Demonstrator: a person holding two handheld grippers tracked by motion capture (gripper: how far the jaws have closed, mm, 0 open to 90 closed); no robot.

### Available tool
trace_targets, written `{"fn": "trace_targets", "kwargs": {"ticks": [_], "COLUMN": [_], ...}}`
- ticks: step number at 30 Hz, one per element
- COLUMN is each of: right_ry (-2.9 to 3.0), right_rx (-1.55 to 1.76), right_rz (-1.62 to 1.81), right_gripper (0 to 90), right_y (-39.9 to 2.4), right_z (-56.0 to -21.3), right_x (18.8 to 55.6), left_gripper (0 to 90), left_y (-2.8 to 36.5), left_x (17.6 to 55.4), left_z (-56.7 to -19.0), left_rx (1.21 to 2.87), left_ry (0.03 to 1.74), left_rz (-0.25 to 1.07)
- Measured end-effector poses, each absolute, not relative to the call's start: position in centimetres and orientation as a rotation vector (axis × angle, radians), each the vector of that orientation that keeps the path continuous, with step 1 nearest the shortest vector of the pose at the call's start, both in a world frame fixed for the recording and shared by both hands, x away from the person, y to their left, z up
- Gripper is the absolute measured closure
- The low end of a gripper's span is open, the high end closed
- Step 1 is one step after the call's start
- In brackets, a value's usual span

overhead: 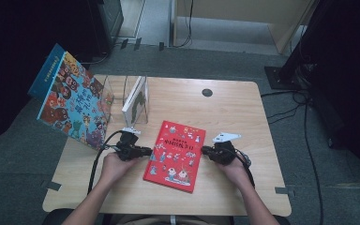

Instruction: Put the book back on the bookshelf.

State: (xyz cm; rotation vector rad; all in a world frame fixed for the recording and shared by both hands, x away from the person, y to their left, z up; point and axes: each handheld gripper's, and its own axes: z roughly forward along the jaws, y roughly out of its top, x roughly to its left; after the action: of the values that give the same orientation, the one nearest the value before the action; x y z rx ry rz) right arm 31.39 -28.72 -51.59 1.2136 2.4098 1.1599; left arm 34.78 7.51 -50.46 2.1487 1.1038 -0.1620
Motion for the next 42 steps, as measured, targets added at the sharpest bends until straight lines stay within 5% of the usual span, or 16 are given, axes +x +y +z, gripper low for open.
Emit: {"fn": "trace_targets", "kwargs": {"ticks": [25, 42], "right_ry": [2.353, 2.33], "right_rx": [1.245, 1.255], "right_rz": [1.125, 1.139], "right_gripper": [85.4, 69.1], "right_y": [-28.1, -27.8], "right_z": [-51.7, -50.4], "right_x": [34.0, 33.5], "left_gripper": [79.5, 68.4], "left_y": [6.6, 6.7], "left_x": [33.4, 33.9], "left_z": [-50.6, -49.7], "left_rx": [2.087, 2.088], "left_ry": [1.169, 1.184], "left_rz": [-0.146, -0.068]}}
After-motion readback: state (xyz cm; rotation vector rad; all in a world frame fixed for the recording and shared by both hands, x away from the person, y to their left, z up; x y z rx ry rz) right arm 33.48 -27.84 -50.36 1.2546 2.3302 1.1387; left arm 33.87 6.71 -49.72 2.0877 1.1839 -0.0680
